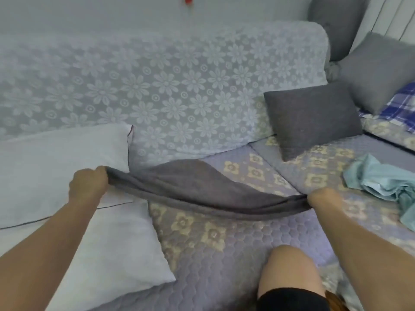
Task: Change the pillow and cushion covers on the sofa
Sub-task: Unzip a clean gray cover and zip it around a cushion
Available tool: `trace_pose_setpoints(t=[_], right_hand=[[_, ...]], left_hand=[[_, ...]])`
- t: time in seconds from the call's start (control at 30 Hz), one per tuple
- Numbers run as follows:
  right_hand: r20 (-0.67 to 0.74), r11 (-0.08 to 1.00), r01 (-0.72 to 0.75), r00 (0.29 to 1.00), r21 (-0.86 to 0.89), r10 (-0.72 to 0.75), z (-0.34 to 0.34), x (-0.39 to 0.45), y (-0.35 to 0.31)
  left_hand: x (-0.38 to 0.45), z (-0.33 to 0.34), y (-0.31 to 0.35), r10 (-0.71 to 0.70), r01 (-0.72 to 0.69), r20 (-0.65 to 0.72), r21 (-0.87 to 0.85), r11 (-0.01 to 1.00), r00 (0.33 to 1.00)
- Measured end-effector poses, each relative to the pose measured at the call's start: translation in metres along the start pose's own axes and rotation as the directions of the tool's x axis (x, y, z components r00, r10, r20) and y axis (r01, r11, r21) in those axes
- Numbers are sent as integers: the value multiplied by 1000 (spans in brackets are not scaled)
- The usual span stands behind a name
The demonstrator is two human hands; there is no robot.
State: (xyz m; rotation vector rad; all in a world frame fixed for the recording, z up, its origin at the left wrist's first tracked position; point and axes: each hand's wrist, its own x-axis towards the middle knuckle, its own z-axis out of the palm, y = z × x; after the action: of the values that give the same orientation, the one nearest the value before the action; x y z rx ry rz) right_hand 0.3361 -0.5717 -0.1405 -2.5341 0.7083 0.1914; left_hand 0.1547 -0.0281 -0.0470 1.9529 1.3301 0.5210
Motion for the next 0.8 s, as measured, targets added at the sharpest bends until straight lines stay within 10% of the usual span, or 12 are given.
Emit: trace_pose_setpoints(t=[0.13,0.27,0.33,0.57,0.67,0.8], right_hand=[[136,934,337,937,-120,-321,40,-29,-5],[620,578,813,421,66,-662,74,-78,-26],[704,413,908,334,-62,-627,96,-77,-27],[572,131,865,426,-484,-701,104,-43,-32],[599,340,887,462,-313,-654,100,-19,-44],[498,676,736,602,-40,-624,90,20,-78]], left_hand=[[-60,57,-39,528,-570,227,438,695,819],[-126,116,-50,552,-888,716,217,406,427],[-150,138,-58,448,-947,844,192,258,293],[-136,180,-68,382,-960,883,274,56,274],[-130,185,-45,349,-978,918,208,-11,191],[-96,203,12,377,-814,768,307,493,518]])
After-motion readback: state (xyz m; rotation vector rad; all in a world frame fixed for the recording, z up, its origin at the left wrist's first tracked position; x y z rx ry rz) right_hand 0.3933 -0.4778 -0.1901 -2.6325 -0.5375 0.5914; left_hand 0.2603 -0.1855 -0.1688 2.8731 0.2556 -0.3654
